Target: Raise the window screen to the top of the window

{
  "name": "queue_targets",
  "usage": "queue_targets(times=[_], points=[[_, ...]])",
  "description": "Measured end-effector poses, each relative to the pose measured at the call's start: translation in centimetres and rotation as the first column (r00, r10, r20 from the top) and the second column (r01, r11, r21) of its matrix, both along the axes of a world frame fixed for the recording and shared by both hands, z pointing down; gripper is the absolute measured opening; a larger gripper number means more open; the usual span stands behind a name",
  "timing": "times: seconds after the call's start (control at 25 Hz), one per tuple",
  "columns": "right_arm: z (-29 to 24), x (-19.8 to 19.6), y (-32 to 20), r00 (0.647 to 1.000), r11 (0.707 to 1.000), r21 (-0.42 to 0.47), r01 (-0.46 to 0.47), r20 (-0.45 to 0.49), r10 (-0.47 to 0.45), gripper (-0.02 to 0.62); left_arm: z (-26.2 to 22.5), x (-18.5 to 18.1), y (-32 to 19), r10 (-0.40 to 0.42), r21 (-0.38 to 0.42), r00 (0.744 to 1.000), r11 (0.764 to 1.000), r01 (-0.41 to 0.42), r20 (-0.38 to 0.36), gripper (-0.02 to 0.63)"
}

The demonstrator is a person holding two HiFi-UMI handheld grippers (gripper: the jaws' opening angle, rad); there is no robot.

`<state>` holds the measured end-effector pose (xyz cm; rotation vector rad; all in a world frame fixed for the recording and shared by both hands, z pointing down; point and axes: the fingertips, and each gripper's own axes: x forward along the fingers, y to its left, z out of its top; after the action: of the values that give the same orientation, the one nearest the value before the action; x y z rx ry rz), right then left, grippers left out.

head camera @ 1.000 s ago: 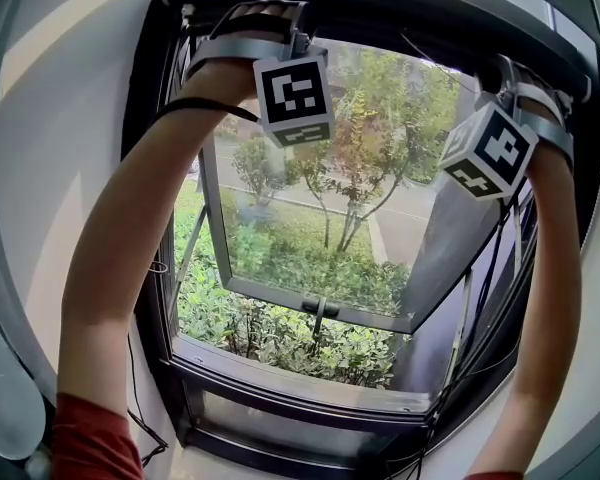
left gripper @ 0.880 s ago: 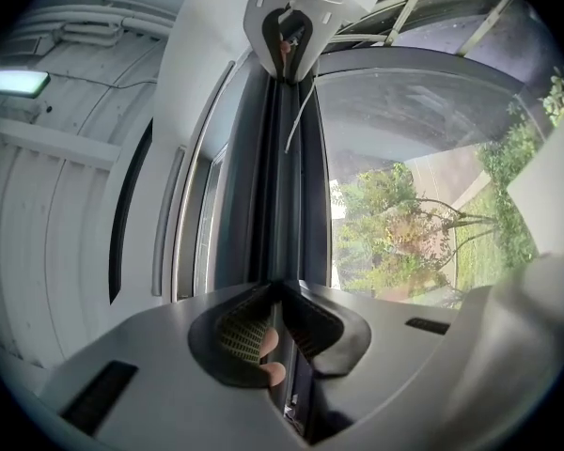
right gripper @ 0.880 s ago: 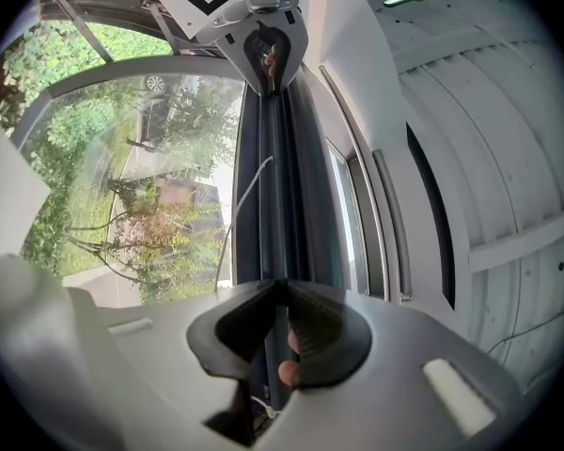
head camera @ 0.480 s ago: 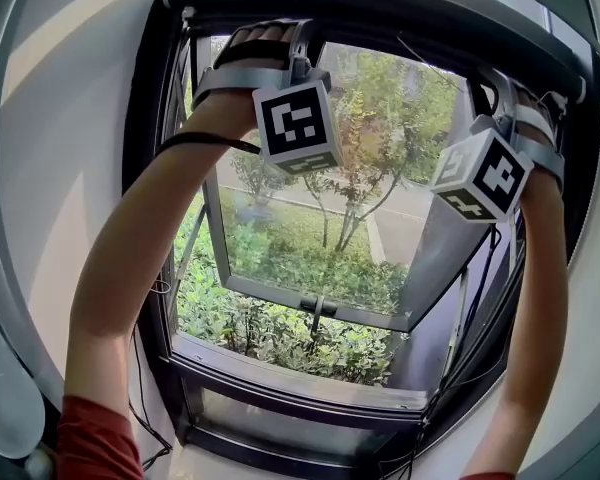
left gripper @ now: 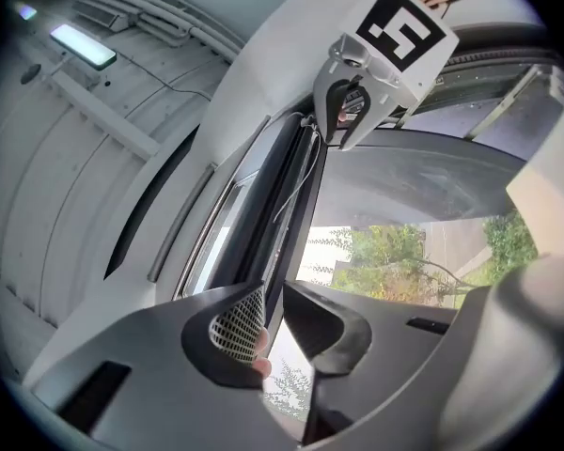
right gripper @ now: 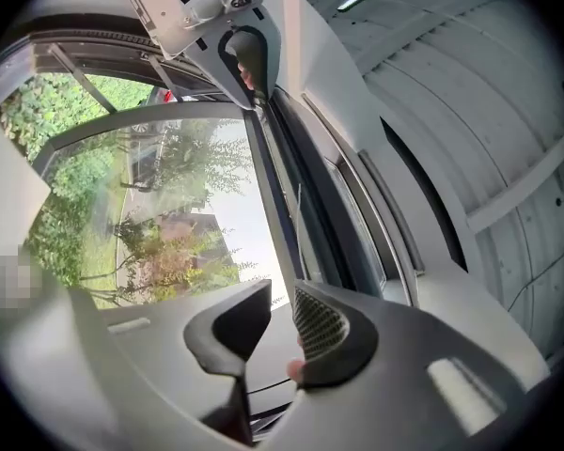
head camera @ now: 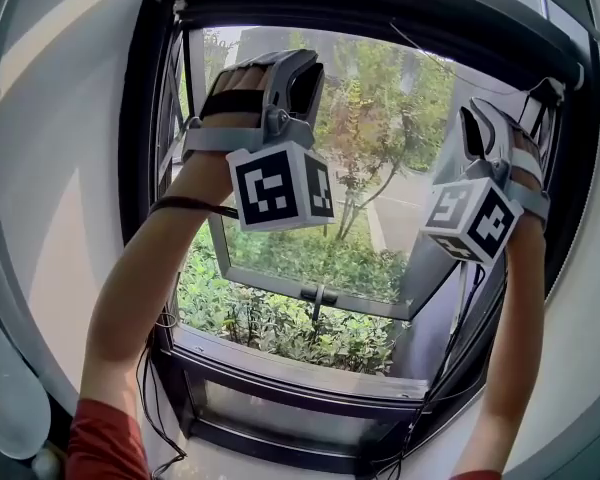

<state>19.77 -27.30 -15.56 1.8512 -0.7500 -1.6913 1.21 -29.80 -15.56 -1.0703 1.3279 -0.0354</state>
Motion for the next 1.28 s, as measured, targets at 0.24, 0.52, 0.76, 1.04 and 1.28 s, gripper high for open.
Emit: queue_targets(times=[0.24,0.52,0.76,1.04,1.28], points=[[3.8,1.5,-0.3,0.991,0.995,-0.008,0.098,0.091,-0.097,0.078,3.9,-0.2,-0.1,0.107,-0.053,0.993,0.993,-0.110,-0.056,0.044],[9.1,2.2,-0.6,0.964,0.979,-0.038,0.202,0.185,-0.192,0.078,9.0,-0.3,-1.5,0.201,-0.139,0.970,0.966,-0.219,-0.134,0.044],[13.8,1.8,0.2,0.925,0.954,-0.042,0.297,0.261,-0.277,0.078,15.0,-1.1,-3.2,0.264,-0.240,0.934,0.917,-0.320,-0.240,0.044],[21.0,0.2,1.6,0.853,0.906,-0.076,0.416,0.379,-0.360,0.078,25.0,-2.6,-5.2,0.280,-0.371,0.877,0.824,-0.428,-0.389,0.044],[29.5,-0.6,1.8,0.756,0.850,-0.113,0.515,0.528,-0.388,0.078,33.7,-2.9,-4.7,0.256,-0.455,0.850,0.754,-0.474,-0.460,0.044]])
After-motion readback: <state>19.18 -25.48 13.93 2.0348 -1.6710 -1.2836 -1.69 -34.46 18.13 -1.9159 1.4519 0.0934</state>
